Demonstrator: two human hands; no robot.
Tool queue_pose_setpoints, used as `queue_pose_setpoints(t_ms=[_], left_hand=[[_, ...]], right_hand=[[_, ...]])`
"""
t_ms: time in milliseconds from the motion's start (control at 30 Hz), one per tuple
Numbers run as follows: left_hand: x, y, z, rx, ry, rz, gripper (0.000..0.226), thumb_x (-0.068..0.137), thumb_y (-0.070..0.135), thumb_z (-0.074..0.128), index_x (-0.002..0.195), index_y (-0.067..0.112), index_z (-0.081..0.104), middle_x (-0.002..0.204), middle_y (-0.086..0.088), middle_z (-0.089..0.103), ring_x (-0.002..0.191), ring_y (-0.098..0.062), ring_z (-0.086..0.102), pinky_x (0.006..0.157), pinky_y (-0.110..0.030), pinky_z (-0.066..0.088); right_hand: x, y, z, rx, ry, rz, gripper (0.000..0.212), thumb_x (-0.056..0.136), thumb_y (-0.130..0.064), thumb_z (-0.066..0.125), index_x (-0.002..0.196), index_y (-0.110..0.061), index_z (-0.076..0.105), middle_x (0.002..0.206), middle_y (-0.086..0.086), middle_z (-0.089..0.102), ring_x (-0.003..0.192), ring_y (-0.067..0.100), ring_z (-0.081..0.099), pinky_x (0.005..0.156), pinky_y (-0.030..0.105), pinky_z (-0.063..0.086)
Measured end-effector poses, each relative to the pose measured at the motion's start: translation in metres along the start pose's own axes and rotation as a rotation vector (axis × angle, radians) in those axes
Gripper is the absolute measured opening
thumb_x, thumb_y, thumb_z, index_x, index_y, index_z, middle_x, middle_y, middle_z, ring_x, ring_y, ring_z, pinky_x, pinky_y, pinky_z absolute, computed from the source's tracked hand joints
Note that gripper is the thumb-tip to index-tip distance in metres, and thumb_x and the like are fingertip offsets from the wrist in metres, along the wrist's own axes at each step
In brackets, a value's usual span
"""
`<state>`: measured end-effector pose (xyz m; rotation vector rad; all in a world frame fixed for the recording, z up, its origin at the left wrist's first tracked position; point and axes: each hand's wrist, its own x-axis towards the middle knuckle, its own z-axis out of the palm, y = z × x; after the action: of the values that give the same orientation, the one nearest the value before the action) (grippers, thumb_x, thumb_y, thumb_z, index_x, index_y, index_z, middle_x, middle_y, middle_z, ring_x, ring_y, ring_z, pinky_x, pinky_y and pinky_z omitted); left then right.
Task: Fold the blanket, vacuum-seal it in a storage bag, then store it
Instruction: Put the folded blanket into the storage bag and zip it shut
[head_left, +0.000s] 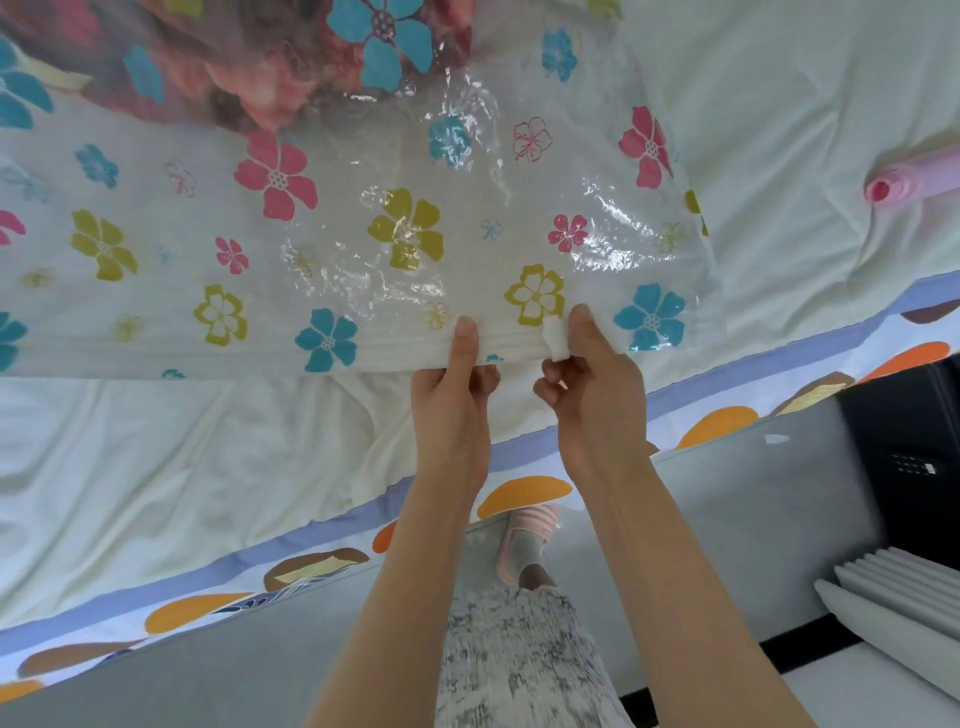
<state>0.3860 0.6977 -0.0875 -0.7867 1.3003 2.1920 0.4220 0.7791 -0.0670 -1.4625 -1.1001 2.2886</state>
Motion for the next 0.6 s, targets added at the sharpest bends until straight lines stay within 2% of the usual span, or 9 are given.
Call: queue_pose_setpoints(t_ms=[33, 100, 167, 233, 300, 367, 433, 533, 600], left_hand=[[-0.002, -0.002, 0.004, -0.028, 0.015, -0.010, 0.015, 0.088, 0.021, 0.061, 0.095, 0.008, 0.062, 0.077, 0.000, 0.060, 0.062, -0.011, 0.047, 0.058, -0.021, 0.040], [-0.006, -0.008, 0.015, -0.023, 0.013, -0.009, 0.035, 0.083, 0.020, 0.067, 0.113, 0.003, 0.061, 0.098, -0.006, 0.065, 0.081, -0.015, 0.060, 0.068, -0.023, 0.047], [-0.011, -0.014, 0.026, -0.021, 0.010, 0.019, 0.030, 0.086, 0.011, 0.064, 0.114, 0.002, 0.060, 0.104, -0.008, 0.066, 0.092, -0.016, 0.063, 0.077, -0.026, 0.050], [-0.011, -0.018, 0.032, -0.026, 0.078, 0.038, 0.021, 0.088, 0.005, 0.061, 0.108, 0.002, 0.063, 0.099, -0.008, 0.068, 0.089, -0.017, 0.063, 0.076, -0.027, 0.050], [-0.008, -0.019, 0.032, 0.013, 0.122, 0.057, 0.021, 0.088, 0.006, 0.061, 0.107, -0.003, 0.062, 0.093, -0.009, 0.067, 0.080, -0.018, 0.061, 0.066, -0.027, 0.050], [-0.007, -0.022, 0.030, 0.063, 0.114, 0.061, 0.020, 0.090, 0.010, 0.059, 0.104, -0.004, 0.063, 0.087, -0.010, 0.064, 0.075, -0.019, 0.057, 0.056, -0.028, 0.048], [-0.008, -0.024, 0.029, 0.083, 0.084, 0.022, 0.029, 0.090, 0.021, 0.061, 0.102, -0.005, 0.062, 0.087, -0.011, 0.061, 0.079, -0.022, 0.055, 0.059, -0.027, 0.048], [-0.011, -0.029, 0.034, 0.077, -0.022, -0.171, 0.036, 0.077, 0.048, 0.069, 0.081, 0.013, 0.063, 0.073, -0.001, 0.051, 0.072, -0.014, 0.050, 0.068, -0.027, 0.041], [-0.012, -0.031, 0.043, 0.112, -0.031, -0.238, 0.042, 0.082, 0.053, 0.062, 0.057, 0.020, 0.053, 0.055, 0.007, 0.040, 0.055, -0.007, 0.041, 0.061, -0.024, 0.036]], right_hand=[[0.001, -0.003, -0.001, 0.006, 0.014, -0.014, 0.009, 0.090, -0.018, 0.062, 0.091, -0.009, 0.063, 0.069, -0.002, 0.056, 0.053, 0.010, 0.039, 0.048, 0.021, 0.032], [0.001, -0.005, -0.002, -0.017, 0.031, -0.037, 0.010, 0.090, -0.010, 0.062, 0.080, -0.008, 0.061, 0.060, -0.005, 0.055, 0.049, 0.008, 0.037, 0.049, 0.022, 0.030], [0.000, -0.008, -0.001, -0.033, 0.040, -0.054, 0.014, 0.089, -0.010, 0.062, 0.076, -0.009, 0.062, 0.056, -0.005, 0.052, 0.048, 0.008, 0.036, 0.048, 0.021, 0.031], [-0.002, -0.008, -0.004, -0.062, 0.026, -0.059, 0.017, 0.089, -0.013, 0.064, 0.073, -0.010, 0.063, 0.055, -0.002, 0.049, 0.048, 0.009, 0.036, 0.046, 0.021, 0.032], [-0.005, -0.006, -0.005, -0.143, 0.012, -0.051, 0.020, 0.088, -0.019, 0.065, 0.070, -0.010, 0.063, 0.052, -0.002, 0.047, 0.048, 0.010, 0.037, 0.047, 0.022, 0.035], [-0.009, -0.002, -0.005, -0.266, 0.003, -0.070, 0.028, 0.086, -0.022, 0.067, 0.063, -0.009, 0.059, 0.047, -0.003, 0.046, 0.047, 0.011, 0.038, 0.048, 0.021, 0.037], [-0.011, -0.001, -0.003, -0.334, 0.014, -0.113, 0.030, 0.086, -0.023, 0.068, 0.061, -0.010, 0.059, 0.045, -0.008, 0.050, 0.044, 0.008, 0.043, 0.050, 0.019, 0.040], [-0.010, -0.003, -0.003, -0.368, 0.031, -0.108, 0.038, 0.088, -0.029, 0.066, 0.053, -0.015, 0.058, 0.043, -0.012, 0.053, 0.043, 0.001, 0.048, 0.051, 0.015, 0.041], [-0.008, -0.006, -0.004, -0.420, 0.040, -0.093, 0.048, 0.089, -0.034, 0.063, 0.046, -0.016, 0.051, 0.039, -0.011, 0.048, 0.042, 0.003, 0.045, 0.051, 0.017, 0.040]])
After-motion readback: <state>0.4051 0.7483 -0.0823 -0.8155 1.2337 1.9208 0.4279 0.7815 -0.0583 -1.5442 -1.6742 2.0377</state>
